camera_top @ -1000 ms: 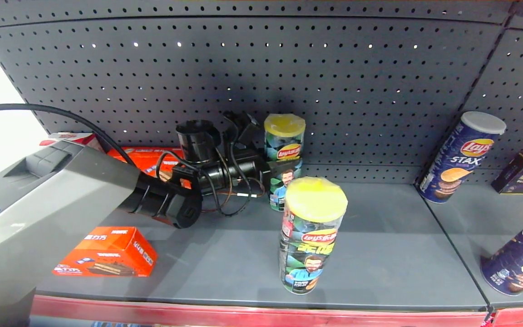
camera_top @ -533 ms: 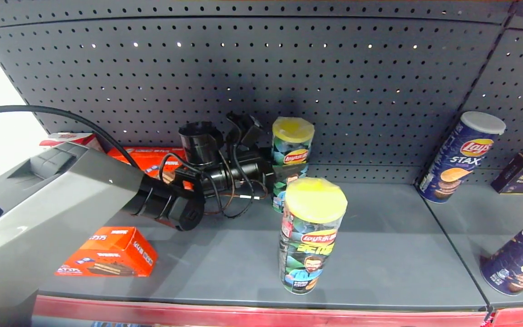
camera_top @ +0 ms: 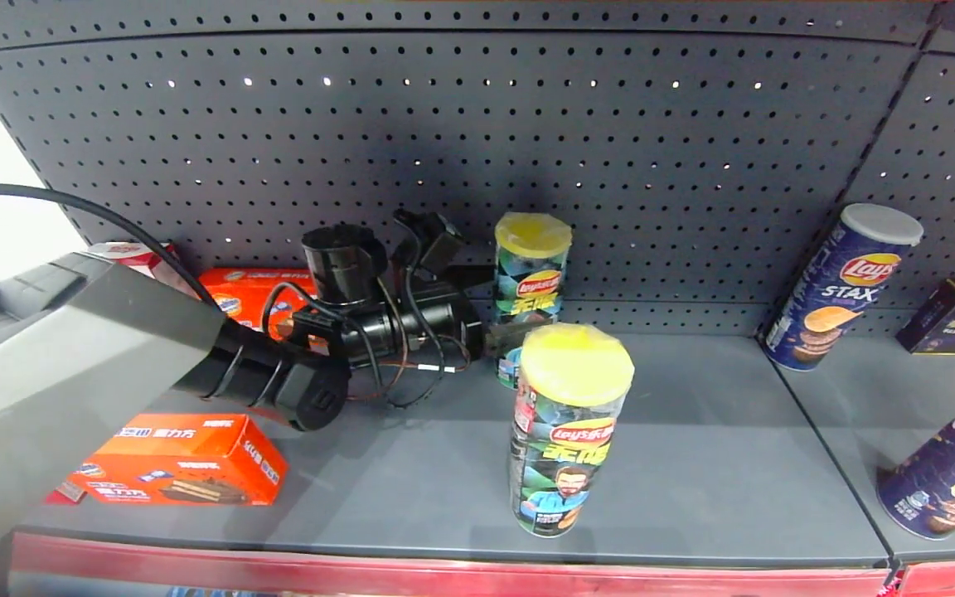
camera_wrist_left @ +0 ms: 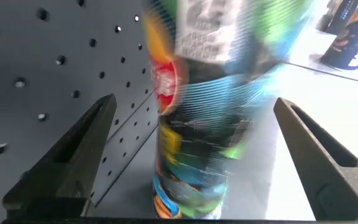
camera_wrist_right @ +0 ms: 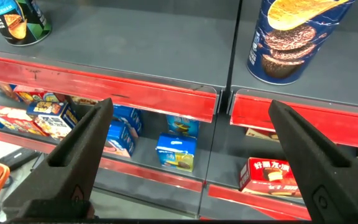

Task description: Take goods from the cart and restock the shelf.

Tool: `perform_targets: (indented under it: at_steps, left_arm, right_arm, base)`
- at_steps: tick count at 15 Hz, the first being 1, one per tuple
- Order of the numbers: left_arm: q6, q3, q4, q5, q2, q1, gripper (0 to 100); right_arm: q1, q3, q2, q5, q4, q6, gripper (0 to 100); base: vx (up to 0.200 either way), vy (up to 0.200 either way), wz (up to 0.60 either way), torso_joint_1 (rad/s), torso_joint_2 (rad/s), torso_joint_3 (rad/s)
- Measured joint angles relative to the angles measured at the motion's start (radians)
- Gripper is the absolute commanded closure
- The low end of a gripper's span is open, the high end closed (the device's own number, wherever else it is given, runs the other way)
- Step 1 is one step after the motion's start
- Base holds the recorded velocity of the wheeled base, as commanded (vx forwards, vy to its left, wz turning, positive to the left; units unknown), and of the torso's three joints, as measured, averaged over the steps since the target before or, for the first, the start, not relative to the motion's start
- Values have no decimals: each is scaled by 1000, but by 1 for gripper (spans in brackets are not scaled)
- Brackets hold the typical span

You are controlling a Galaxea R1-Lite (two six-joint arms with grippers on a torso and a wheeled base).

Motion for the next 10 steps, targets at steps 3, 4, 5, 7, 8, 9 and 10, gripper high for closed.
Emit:
perform_targets:
  at_steps: [3,4,5,7,8,9,10]
  left_arm:
    - [6,93,36,15,-93,5,0]
    - [11,121,82,39,-130,5,0]
    - [21,138,133,70,-159,5,0]
    - [58,154,253,126,-206,6,0]
    - [71,156,283,171,-220,8,0]
    - [88,157,310,238,-231,9,0]
    - [113,156,326,273,-237,10,0]
  right_arm:
    - [0,0,0,0,0,-1,0]
    - [0,0,0,0,0,0,0]
    - [0,0,0,0,0,0,0]
    - [0,0,0,0,0,0,0]
    - [0,0,0,0,0,0,0]
    - [0,0,0,0,0,0,0]
    - [0,0,0,0,0,0,0]
  base:
    - [0,0,0,0,0,0]
    - [0,0,0,0,0,0]
    - [0,0,0,0,0,0]
    - [0,0,0,0,0,0]
    - [0,0,0,0,0,0]
    - [0,0,0,0,0,0]
    - [0,0,0,0,0,0]
